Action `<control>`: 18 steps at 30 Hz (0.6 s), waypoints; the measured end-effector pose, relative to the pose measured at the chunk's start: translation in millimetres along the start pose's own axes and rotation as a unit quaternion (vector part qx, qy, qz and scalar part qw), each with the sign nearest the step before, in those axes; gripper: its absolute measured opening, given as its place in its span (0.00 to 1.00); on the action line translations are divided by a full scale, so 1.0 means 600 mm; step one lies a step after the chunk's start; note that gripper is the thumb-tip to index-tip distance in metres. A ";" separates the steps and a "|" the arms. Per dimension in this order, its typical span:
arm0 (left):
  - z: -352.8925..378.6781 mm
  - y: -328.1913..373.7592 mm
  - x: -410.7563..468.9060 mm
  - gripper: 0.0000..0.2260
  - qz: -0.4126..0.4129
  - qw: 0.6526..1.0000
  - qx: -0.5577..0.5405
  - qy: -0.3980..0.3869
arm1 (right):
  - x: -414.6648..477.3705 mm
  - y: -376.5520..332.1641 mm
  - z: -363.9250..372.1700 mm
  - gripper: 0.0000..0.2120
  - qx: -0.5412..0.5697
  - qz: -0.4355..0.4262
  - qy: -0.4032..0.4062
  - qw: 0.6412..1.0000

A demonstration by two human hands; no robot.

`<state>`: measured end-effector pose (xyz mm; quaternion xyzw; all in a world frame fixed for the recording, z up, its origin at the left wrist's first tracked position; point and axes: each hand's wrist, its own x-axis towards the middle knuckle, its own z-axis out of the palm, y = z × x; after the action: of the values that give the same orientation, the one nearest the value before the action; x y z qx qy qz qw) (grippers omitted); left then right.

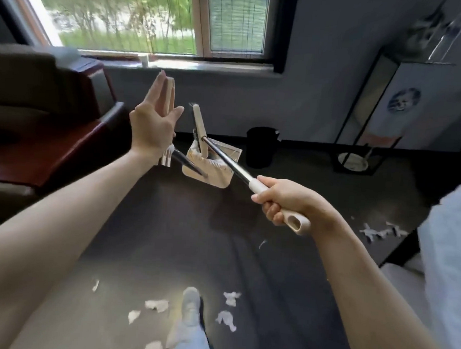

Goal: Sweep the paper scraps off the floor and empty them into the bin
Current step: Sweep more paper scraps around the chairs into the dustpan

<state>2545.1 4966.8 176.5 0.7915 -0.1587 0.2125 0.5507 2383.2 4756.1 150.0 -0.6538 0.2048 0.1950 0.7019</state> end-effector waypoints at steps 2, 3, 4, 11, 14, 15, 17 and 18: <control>0.052 -0.061 0.103 0.32 0.007 1.000 -0.011 -0.017 | 0.101 -0.048 -0.013 0.31 0.004 -0.004 0.016 1.000; 0.078 -0.091 0.155 0.32 0.013 0.999 -0.021 -0.027 | 0.151 -0.073 -0.022 0.31 0.013 -0.004 0.019 1.000; 0.106 -0.119 0.205 0.32 0.022 0.999 -0.031 -0.034 | 0.200 -0.096 -0.034 0.31 0.025 -0.004 0.020 0.999; 0.294 -0.238 0.500 0.31 0.061 0.991 -0.017 -0.120 | 0.461 -0.245 -0.125 0.32 0.128 0.011 0.060 0.990; 0.372 -0.285 0.606 0.30 0.061 0.989 -0.018 -0.135 | 0.558 -0.298 -0.176 0.33 0.158 0.020 0.076 0.984; 0.398 -0.301 0.636 0.30 0.060 0.987 -0.019 -0.145 | 0.591 -0.310 -0.192 0.33 0.159 0.024 0.081 0.984; 0.449 -0.336 0.692 0.30 0.063 0.984 -0.018 -0.167 | 0.654 -0.334 -0.223 0.33 0.164 0.026 0.092 0.982; 0.475 -0.353 0.717 0.30 0.068 0.981 -0.026 -0.180 | 0.685 -0.344 -0.237 0.34 0.167 0.025 0.098 0.981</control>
<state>3063.4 4764.7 139.5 0.7898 -0.3140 0.0993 0.5175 2835.5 4602.1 91.4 -0.5382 0.3186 0.1102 0.7725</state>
